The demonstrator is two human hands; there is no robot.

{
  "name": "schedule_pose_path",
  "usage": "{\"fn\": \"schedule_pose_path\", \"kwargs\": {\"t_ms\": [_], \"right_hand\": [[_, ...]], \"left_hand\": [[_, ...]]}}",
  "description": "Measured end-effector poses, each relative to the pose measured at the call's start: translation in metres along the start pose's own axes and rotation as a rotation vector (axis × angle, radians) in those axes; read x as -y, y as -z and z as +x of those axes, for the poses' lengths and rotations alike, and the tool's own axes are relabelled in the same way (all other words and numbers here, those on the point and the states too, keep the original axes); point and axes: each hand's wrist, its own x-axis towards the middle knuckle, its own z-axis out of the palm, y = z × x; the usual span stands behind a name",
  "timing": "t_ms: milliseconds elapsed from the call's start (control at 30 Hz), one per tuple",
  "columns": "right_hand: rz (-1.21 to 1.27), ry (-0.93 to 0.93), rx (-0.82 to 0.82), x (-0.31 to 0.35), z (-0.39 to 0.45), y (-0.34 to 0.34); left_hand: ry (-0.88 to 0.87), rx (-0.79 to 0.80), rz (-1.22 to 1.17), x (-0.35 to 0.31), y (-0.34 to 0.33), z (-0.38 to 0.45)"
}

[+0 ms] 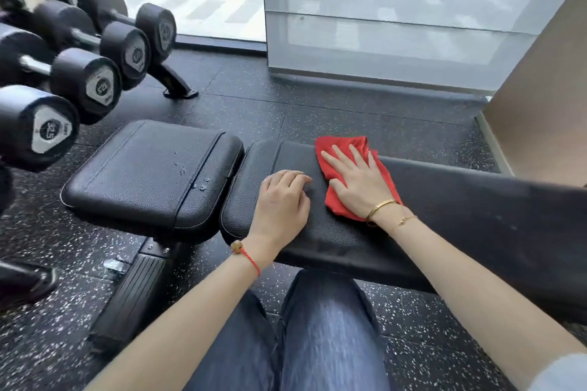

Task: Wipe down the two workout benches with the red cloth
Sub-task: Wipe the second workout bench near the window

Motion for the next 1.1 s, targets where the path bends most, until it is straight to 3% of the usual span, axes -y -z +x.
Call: {"fn": "schedule_pose_path", "kwargs": {"t_ms": [133,200,433,633,933,1000,1100], "right_hand": [[-0.005,0.302,0.019,0.044,-0.017,-0.010],[0.017,0.365,0.037,0.056,-0.017,-0.014],[0.026,0.103,0.020,0.083,0.048,-0.012],[0.071,0.475,0.018,0.113,-0.010,-0.027],[0.080,0.328,0.014,0.139,0.069,-0.026],[0.073,0.431,0.046,0.157,0.078,-0.025],[0.078,0.746,0.079,0.169,0.071,-0.030]], "left_hand": [[0.042,-0.029,0.072,0.021,0.019,-0.009],[0.078,-0.074,0.092,0.032,0.029,-0.016],[0.216,-0.186,0.191,0.081,0.063,-0.033],[0.311,-0.196,0.261,0.105,0.082,-0.045],[0.421,-0.254,0.329,0.161,0.107,-0.047],[0.461,-0.246,0.333,0.179,0.111,-0.041],[0.491,-0.238,0.354,0.203,0.121,-0.033]]}}
